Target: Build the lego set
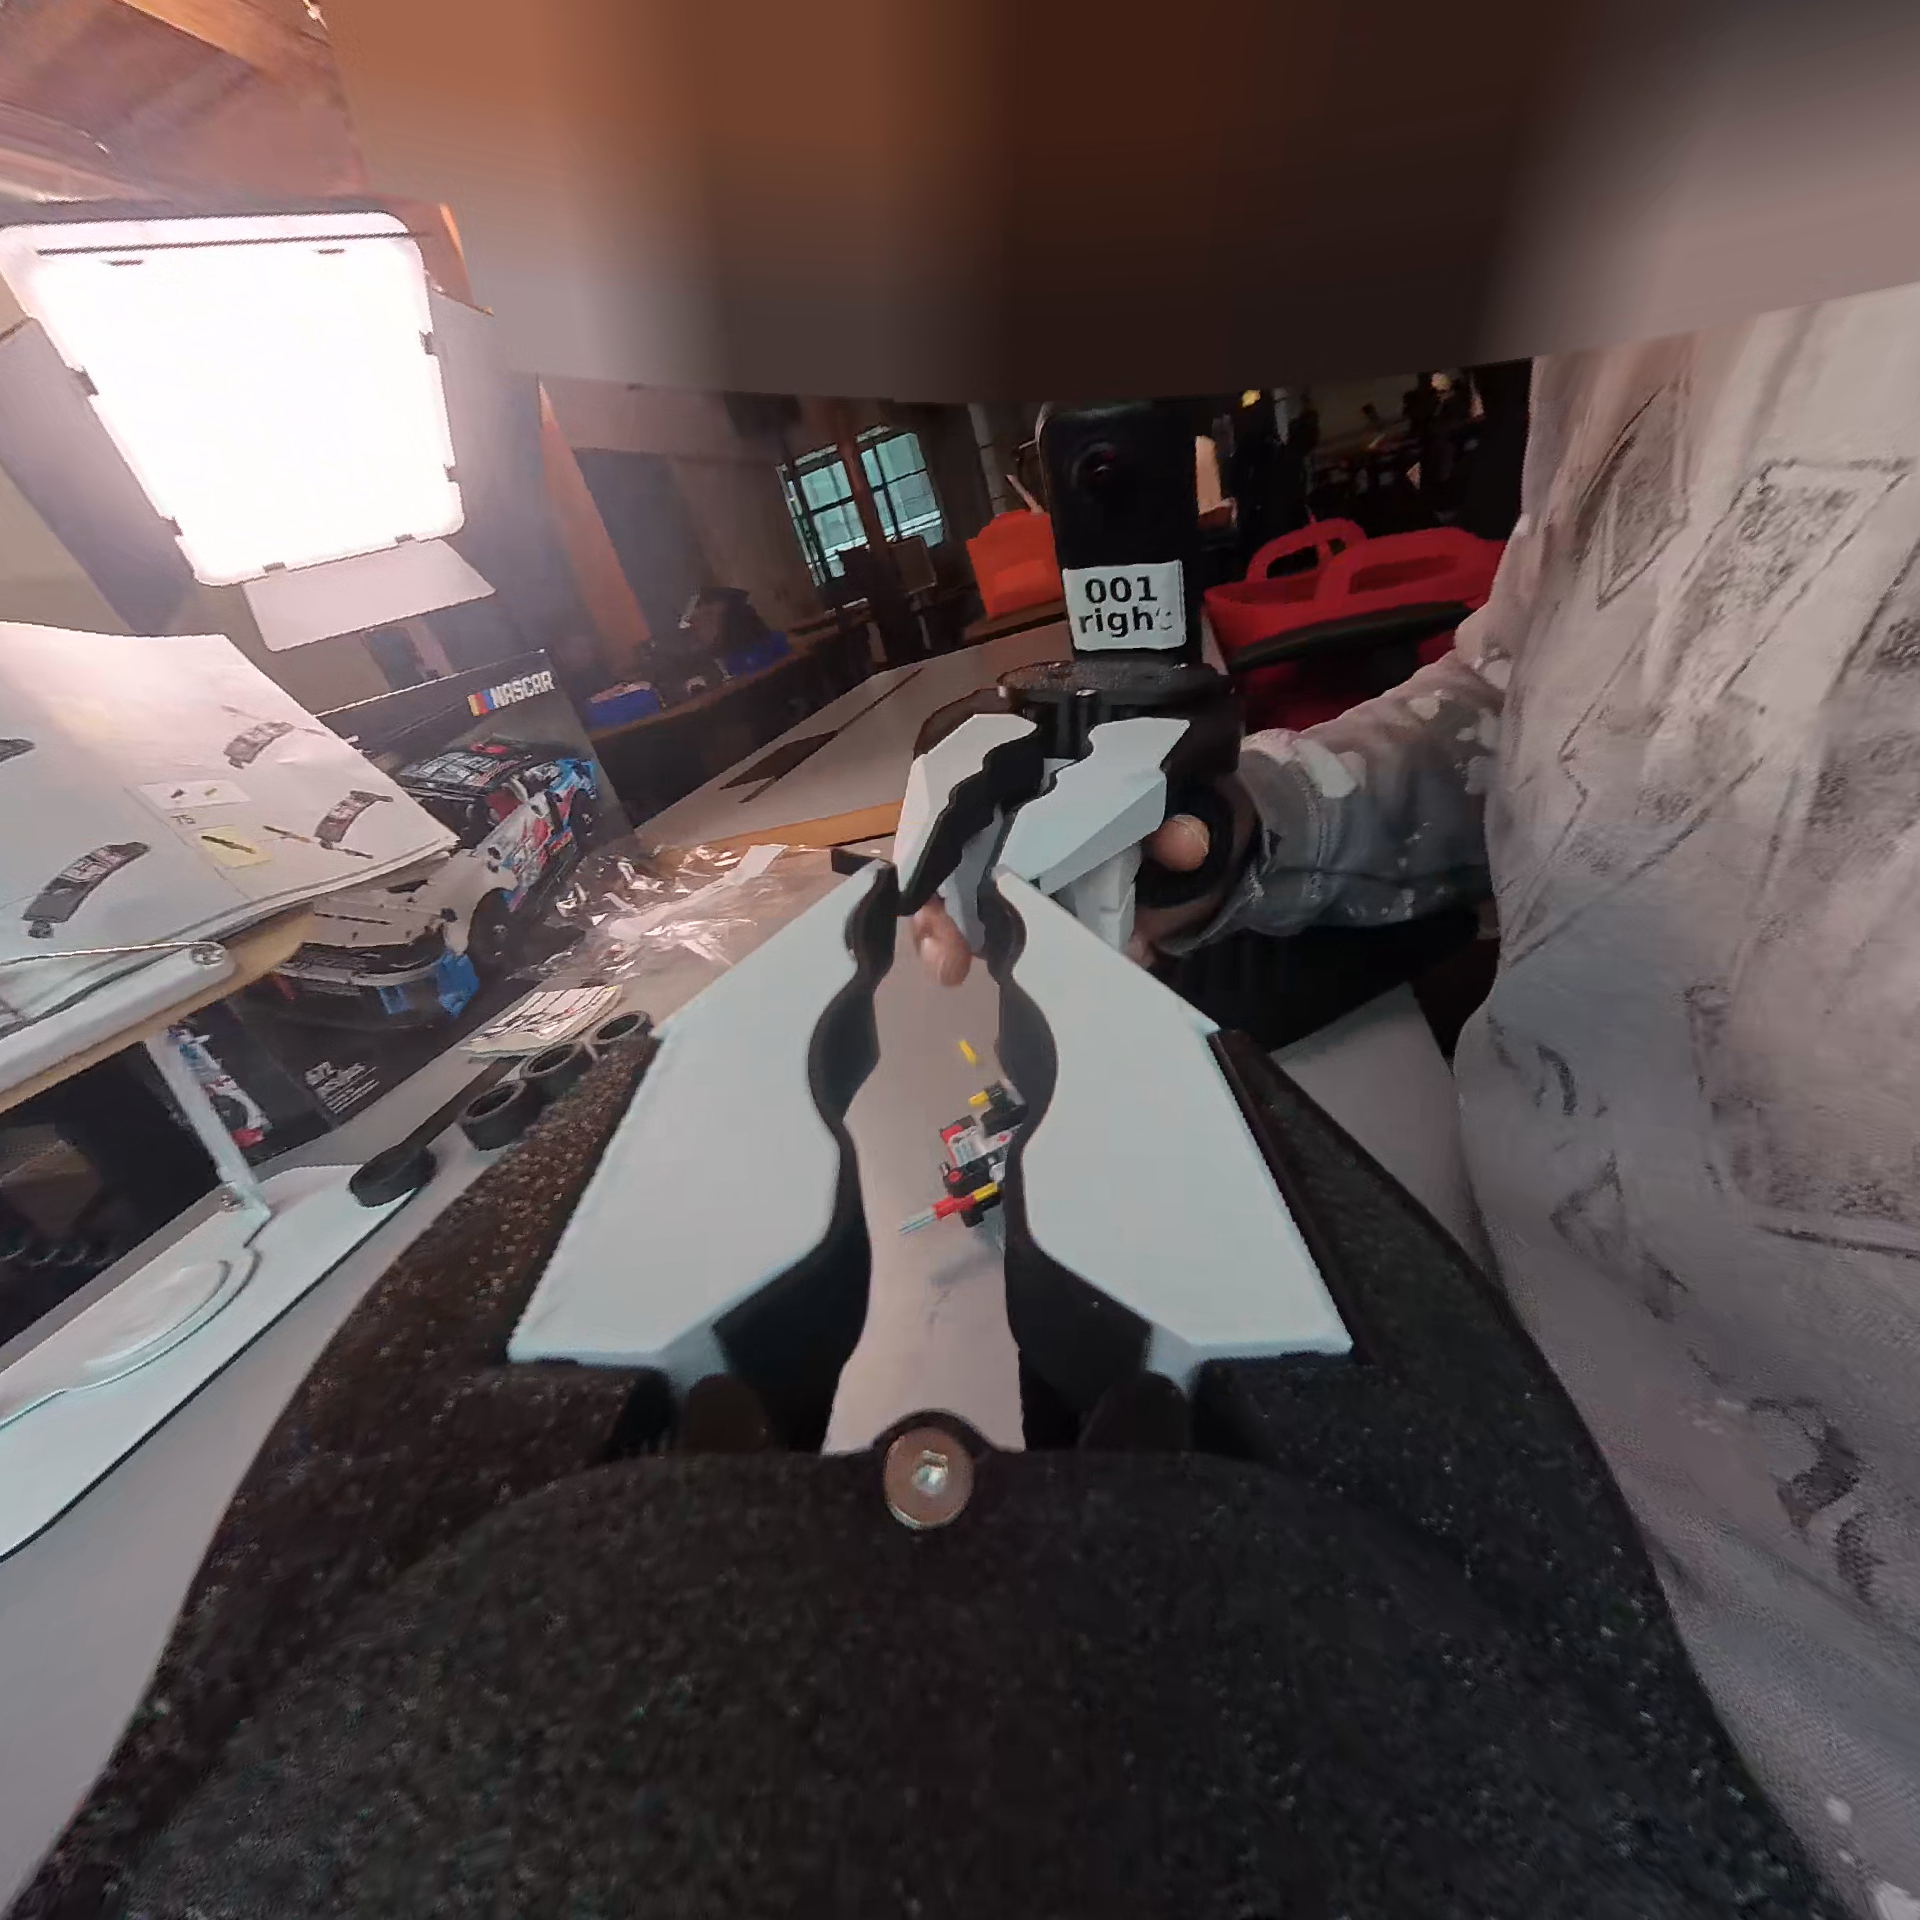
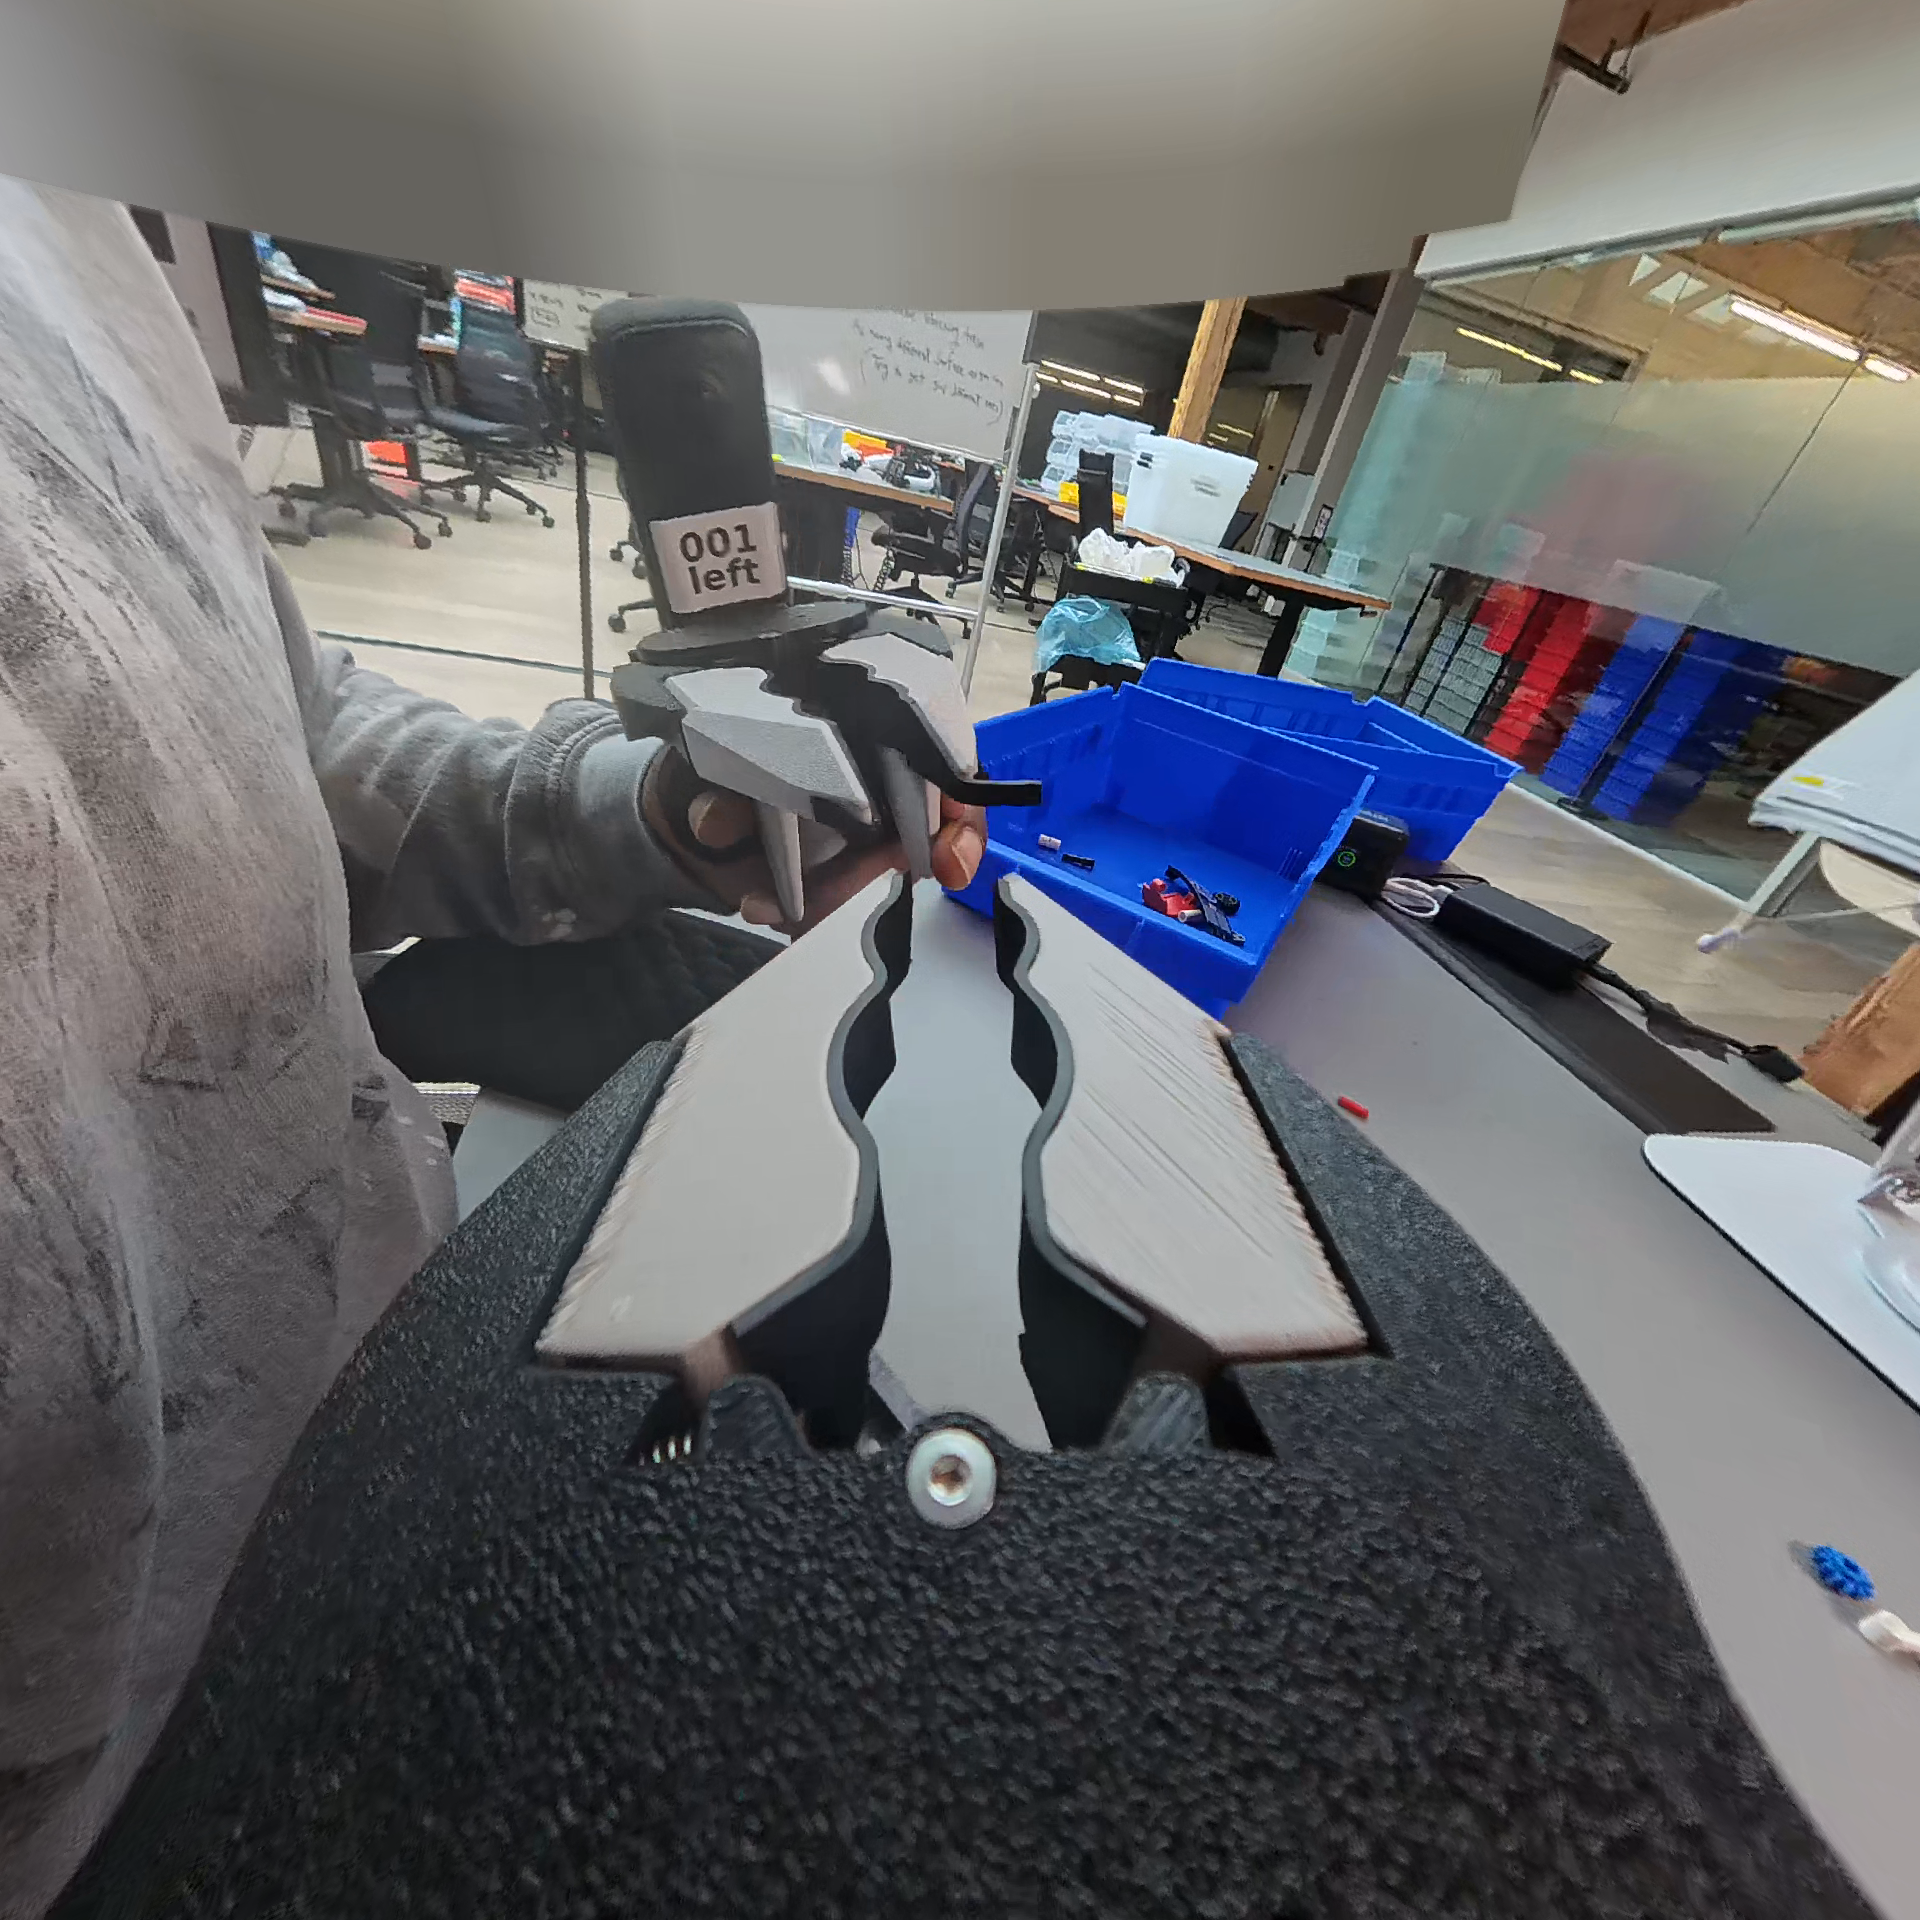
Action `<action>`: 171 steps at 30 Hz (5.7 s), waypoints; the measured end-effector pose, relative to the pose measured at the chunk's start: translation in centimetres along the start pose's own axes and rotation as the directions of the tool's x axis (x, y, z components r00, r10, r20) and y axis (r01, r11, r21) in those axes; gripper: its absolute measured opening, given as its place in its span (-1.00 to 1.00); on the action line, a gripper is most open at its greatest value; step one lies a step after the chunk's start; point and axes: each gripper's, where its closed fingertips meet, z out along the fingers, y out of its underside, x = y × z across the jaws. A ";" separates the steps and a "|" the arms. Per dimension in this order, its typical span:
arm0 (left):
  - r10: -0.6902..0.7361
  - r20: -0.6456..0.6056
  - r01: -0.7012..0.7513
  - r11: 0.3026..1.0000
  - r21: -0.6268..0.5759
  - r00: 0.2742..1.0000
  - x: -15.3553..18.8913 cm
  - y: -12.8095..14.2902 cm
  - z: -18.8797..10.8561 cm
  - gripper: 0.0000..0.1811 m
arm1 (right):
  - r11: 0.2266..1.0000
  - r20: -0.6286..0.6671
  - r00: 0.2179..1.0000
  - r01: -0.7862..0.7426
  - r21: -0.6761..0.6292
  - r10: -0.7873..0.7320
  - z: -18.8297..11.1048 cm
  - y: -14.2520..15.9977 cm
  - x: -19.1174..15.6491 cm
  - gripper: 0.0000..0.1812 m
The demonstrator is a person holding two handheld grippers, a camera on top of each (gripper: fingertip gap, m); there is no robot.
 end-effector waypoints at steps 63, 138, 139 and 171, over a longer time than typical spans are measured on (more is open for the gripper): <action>-0.144 -0.046 0.145 0.989 0.026 0.989 1.6 1.6 2.0 -0.78 | 0.999 0.077 0.996 0.038 -0.010 -0.037 0.6 1.0 0.1 -0.93; -0.011 -0.109 0.020 0.996 0.085 0.994 3.0 -0.3 1.3 -0.86 | 0.982 0.150 0.982 -0.138 0.128 0.118 0.3 -1.6 -2.1 -0.92; -0.026 -0.110 0.036 0.995 0.089 0.994 3.0 -0.4 1.3 -0.86 | 0.981 0.150 0.981 -0.142 0.130 0.122 0.3 -1.6 -2.1 -0.92; -0.084 0.042 0.088 0.991 -0.104 0.996 -0.6 3.6 1.7 -0.45 | 0.842 0.139 0.980 -0.048 -0.538 0.145 -9.6 9.9 2.8 -0.24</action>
